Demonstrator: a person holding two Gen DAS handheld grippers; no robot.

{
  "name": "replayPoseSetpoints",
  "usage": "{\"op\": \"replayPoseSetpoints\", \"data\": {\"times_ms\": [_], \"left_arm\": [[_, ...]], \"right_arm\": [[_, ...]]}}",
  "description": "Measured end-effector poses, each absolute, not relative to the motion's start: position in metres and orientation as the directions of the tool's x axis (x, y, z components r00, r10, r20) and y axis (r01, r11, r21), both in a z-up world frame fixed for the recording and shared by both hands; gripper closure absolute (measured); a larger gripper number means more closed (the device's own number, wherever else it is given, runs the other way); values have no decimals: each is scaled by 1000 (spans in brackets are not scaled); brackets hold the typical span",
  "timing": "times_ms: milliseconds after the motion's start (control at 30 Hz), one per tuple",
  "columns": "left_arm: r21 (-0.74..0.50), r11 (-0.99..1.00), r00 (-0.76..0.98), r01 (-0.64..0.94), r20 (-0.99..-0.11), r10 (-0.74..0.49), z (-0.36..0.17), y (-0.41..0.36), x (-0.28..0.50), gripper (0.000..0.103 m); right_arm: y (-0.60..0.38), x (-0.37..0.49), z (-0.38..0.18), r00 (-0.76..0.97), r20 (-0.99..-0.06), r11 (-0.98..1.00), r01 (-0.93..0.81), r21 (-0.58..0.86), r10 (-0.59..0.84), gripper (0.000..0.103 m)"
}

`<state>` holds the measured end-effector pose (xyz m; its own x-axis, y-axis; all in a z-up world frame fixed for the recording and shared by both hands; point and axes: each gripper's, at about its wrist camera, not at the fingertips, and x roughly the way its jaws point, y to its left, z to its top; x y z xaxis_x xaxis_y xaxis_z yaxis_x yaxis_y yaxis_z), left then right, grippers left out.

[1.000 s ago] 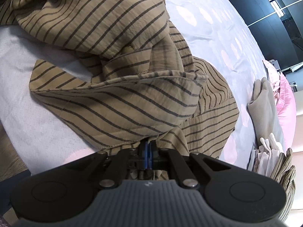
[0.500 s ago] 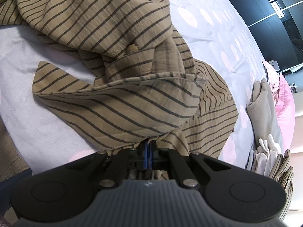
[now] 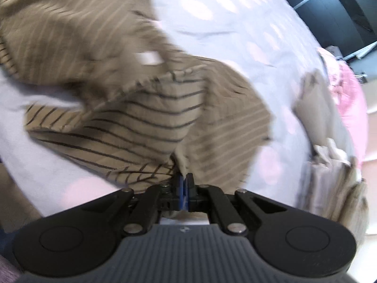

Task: Fold clothes
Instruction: 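Open both grippers and release the shirt on the bed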

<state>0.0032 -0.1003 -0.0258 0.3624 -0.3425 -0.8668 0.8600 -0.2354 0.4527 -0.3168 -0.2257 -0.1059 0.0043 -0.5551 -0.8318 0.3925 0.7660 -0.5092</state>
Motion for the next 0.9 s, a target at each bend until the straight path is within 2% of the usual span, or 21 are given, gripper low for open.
{"op": "replayPoseSetpoints", "data": {"times_ms": [67,400,467,533,567,600,767,900], "left_arm": [[442,-275,344,854,-875,-340,-28,-100,-4,102],[431,-494,328,755,-901,-284,-55,-88,-35,102],[390,-506,254,769,-913,-318,-45,-86,-38,101],[318,-496,140,808,-921,-363,-26,-86,-34,93],[267,-484,78,834,-924,-374,-15,-89,-30,84],[214,-467,21,858,-923,-384,-5,-93,-26,80],[92,-386,-96,918,-892,-442,18,-125,-22,80],[41,-391,-128,919,-908,-398,-6,-152,-30,80]], "right_arm": [[-236,-324,-103,-48,-788,729,349,-589,-614,102],[-266,-344,-117,-126,-795,722,354,-595,-594,102],[-262,-342,-118,-118,-788,723,334,-605,-605,102],[-269,-343,-122,-108,-799,731,347,-588,-591,102],[-270,-343,-121,-102,-807,735,360,-575,-582,102],[-272,-344,-119,-96,-816,737,380,-559,-570,101],[-269,-343,-114,-77,-824,733,415,-539,-561,101],[-266,-344,-114,-52,-817,729,421,-539,-574,101]]}}
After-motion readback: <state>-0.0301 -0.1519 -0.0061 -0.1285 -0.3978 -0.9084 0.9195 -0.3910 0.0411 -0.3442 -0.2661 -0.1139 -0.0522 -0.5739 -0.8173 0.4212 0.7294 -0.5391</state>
